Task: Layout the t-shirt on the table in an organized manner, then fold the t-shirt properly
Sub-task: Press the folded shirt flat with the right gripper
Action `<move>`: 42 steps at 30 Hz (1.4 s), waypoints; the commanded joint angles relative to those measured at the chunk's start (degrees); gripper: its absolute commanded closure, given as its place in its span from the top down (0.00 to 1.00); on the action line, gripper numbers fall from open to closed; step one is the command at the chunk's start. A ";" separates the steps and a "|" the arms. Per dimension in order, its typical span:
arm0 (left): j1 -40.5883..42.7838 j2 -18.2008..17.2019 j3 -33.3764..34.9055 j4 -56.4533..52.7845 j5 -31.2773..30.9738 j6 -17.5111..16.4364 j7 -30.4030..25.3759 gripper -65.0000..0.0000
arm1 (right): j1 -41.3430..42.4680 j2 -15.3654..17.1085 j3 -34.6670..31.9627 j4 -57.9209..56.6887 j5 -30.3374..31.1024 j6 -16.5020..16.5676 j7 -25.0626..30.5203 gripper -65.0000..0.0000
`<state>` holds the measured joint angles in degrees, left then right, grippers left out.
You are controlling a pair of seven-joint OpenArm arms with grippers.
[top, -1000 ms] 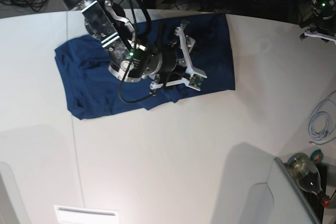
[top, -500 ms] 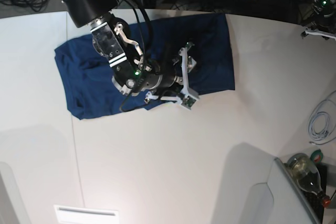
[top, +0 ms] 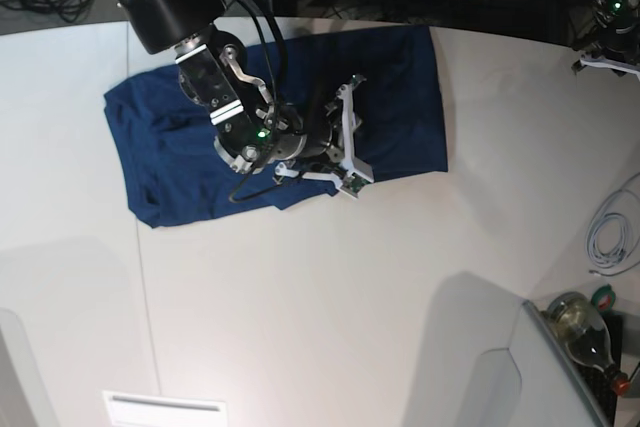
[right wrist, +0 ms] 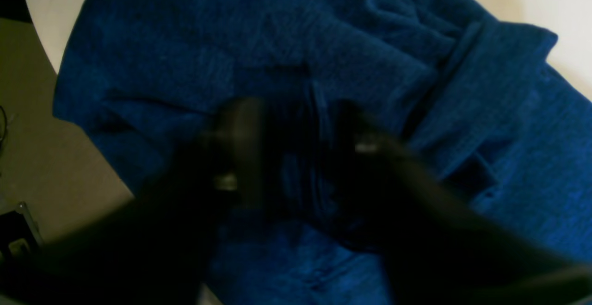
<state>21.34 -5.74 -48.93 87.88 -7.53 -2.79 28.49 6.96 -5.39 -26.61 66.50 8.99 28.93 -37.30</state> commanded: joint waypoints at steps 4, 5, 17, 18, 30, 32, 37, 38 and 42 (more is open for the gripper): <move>0.06 -0.81 -0.26 -1.41 0.19 0.55 -1.11 0.00 | -0.50 0.33 0.19 3.61 0.81 0.13 0.07 0.04; 0.06 -0.81 -0.26 -1.68 0.19 0.55 -1.11 0.00 | -1.29 1.04 0.19 5.72 0.81 0.13 -1.07 0.04; -0.99 -0.90 -0.26 -2.56 0.19 0.55 -1.11 0.00 | -11.58 9.65 0.28 26.47 0.90 0.22 -11.27 0.03; -1.17 -0.90 -0.26 -2.56 0.19 0.55 -1.11 0.00 | -11.75 10.09 0.28 26.56 0.90 0.30 -11.36 0.03; -1.61 -0.90 2.73 -2.56 0.19 0.55 -1.11 0.00 | -13.25 10.97 0.28 29.54 0.72 0.13 -11.27 0.51; -1.61 -0.90 2.73 -2.56 0.19 0.55 -1.11 0.00 | -14.04 10.97 0.72 33.50 0.54 -0.22 -11.27 0.58; -1.43 -0.90 2.47 -2.56 0.19 0.55 -1.11 0.00 | -9.29 8.86 0.11 32.88 0.54 -3.13 -11.27 0.43; -1.43 -0.90 2.47 -2.56 0.19 0.55 -1.11 0.00 | -7.44 8.24 -1.13 29.98 0.54 -3.13 -11.27 0.29; -1.34 -0.81 2.64 -2.56 0.19 0.55 -1.11 0.00 | -0.59 4.20 -4.73 17.41 0.81 -3.30 -10.75 0.01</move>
<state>19.86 -5.87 -46.02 84.40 -7.44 -2.79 28.58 5.87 -1.13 -31.42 83.09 9.30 25.54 -48.64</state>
